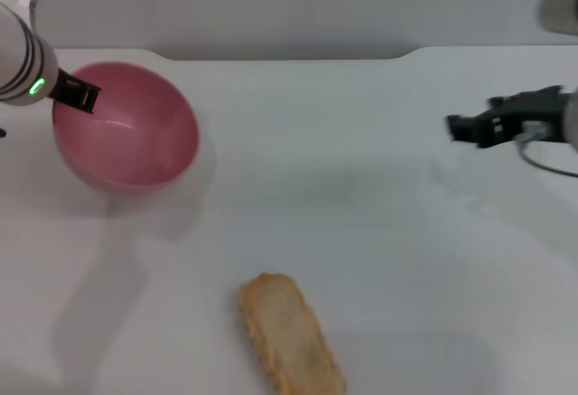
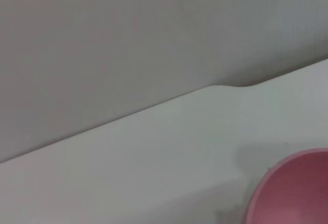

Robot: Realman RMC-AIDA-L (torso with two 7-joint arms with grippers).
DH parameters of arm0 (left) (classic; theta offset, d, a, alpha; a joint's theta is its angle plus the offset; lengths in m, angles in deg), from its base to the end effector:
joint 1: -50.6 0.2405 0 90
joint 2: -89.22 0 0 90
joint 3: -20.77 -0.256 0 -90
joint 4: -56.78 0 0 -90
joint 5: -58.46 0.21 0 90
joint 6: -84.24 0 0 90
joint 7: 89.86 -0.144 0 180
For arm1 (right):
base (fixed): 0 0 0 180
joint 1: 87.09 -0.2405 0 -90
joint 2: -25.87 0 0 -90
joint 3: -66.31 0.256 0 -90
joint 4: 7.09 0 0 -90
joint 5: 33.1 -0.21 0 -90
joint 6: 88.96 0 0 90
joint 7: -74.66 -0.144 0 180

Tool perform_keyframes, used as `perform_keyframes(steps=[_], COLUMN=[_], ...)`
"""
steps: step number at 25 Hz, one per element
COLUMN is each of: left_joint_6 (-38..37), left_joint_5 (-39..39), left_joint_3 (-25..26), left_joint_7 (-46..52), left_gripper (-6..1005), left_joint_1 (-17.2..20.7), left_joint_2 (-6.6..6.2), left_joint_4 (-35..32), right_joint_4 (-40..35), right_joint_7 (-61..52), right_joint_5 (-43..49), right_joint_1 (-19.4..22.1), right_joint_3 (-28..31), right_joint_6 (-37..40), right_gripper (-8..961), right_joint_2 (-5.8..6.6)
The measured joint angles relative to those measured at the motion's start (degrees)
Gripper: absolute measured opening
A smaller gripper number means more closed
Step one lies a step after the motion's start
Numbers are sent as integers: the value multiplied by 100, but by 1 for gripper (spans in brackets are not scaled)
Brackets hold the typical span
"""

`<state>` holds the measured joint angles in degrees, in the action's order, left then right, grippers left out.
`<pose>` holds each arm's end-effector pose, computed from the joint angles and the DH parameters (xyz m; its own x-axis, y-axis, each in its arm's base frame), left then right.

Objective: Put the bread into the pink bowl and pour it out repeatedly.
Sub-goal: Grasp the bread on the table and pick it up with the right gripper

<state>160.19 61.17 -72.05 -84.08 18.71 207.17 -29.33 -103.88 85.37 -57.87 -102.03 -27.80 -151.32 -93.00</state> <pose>-0.1828 0.3905 0.0431 0.6379 0.7606 0.1205 0.4002 -0.1938 -0.8957 0.1785 0.3415 0.0124 0.7246 -0.6406 -0.2543 -0.6195 -0.4436 -0.6477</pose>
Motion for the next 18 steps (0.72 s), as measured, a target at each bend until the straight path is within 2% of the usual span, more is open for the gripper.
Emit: perform_keyframes(steps=[7,12,18], left_joint_6=[7,40,-9], left_joint_5=[-21,-73,-86], left_joint_3=[96,192,256], left_joint_7=[-68,-92,-101], left_gripper=[58,58,59], left_joint_1=[8,-29,-60], left_joint_2=[2,-1,0], left_joint_4=[108,226,354], right_joint_4=[329,917,1523], right_joint_7=[57,108,94], right_joint_5=[-663,-1536,-1966], right_joint_1=[-568,-852,-1016], right_joint_3=[-429,-698,-1202], right_joint_6=[-306,-58,408], right_gripper=[591,591,590], right_joint_2=[-5,-12,-32])
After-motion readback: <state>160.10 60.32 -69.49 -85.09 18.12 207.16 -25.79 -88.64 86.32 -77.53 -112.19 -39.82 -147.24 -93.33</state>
